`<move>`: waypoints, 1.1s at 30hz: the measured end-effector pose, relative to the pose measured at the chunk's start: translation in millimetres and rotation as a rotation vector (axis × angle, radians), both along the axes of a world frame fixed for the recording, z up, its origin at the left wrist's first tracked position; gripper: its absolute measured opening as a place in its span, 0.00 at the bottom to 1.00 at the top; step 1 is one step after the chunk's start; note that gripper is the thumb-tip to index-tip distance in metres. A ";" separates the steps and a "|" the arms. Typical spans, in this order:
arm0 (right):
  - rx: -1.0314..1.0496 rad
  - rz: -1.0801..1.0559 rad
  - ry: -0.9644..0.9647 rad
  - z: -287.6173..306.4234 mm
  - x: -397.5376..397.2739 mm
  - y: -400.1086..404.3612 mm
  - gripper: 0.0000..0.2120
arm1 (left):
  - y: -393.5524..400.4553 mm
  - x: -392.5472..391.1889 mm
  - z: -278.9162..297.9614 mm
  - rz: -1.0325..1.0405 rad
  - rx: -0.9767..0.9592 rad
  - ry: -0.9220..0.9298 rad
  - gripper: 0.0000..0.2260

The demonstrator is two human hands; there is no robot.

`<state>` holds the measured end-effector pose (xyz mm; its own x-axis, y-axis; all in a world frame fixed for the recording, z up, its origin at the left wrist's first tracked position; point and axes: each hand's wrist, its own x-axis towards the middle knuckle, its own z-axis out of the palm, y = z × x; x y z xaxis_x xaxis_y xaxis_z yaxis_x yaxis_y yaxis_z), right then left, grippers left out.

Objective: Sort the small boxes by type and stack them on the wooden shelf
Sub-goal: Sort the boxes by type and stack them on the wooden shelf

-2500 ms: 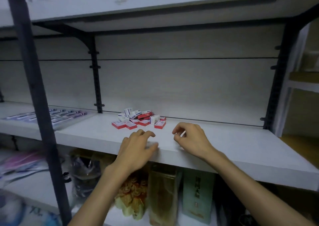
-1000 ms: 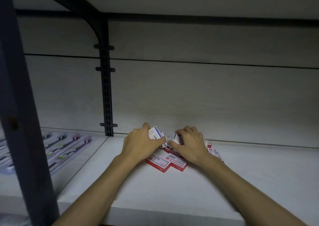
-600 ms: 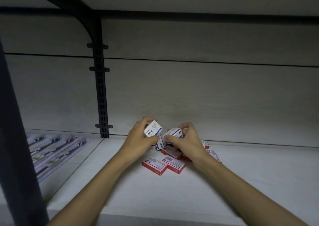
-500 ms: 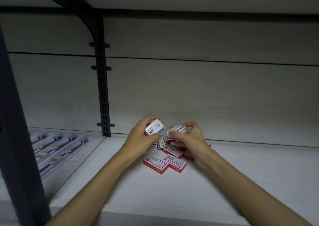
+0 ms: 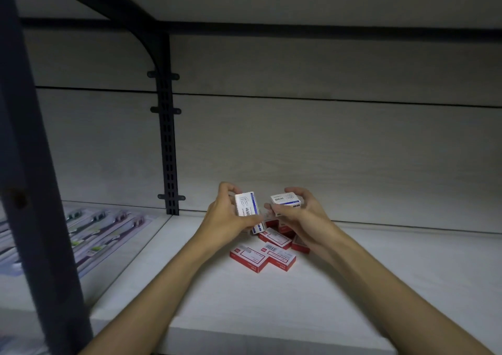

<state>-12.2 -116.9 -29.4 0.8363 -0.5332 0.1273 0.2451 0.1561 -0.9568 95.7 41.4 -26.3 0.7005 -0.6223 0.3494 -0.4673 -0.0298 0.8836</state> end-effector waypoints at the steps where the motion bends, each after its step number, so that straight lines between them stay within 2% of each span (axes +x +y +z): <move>1: -0.030 -0.017 0.010 0.6 -2.6 0.1 0.32 | -0.1 0.0 0.3 0.012 -0.022 0.029 0.29; 5: -0.218 -0.109 0.062 -0.8 -8.7 -0.8 0.28 | -1.5 7.0 -1.7 0.007 -0.079 0.135 0.29; 7: -0.211 -0.102 0.036 -1.9 -9.5 -2.9 0.29 | -2.3 10.3 -2.6 -0.032 -0.075 0.203 0.27; 13: -0.097 -0.033 -0.030 0.4 -13.6 -5.9 0.28 | -5.4 7.8 1.9 -0.114 -0.073 0.397 0.13; 16: -0.084 -0.054 -0.054 1.8 -21.9 -2.8 0.27 | -2.9 4.5 6.0 -0.247 -0.142 0.527 0.14; 18: -0.120 -0.100 -0.048 2.5 -30.5 1.5 0.27 | -0.7 -0.7 8.4 -0.318 -0.147 0.470 0.17; 23: -0.280 -0.185 -0.006 8.3 -63.8 9.6 0.27 | -1.5 -17.9 8.9 -0.301 -0.044 0.098 0.18; 26: -0.318 -0.231 0.001 11.6 -89.8 12.0 0.25 | -4.8 -31.9 8.2 -0.358 -0.026 -0.049 0.19; 33: -0.316 -0.323 -0.003 1.9 -162.4 9.7 0.24 | -31.8 -86.1 7.5 -0.505 -0.027 -0.061 0.17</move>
<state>-174.6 -107.2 -27.5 0.6327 -0.7014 0.3282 0.2359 -0.2290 -0.9444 9.6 9.6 -18.8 0.2925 -0.8679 0.4014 -0.4684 0.2359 0.8514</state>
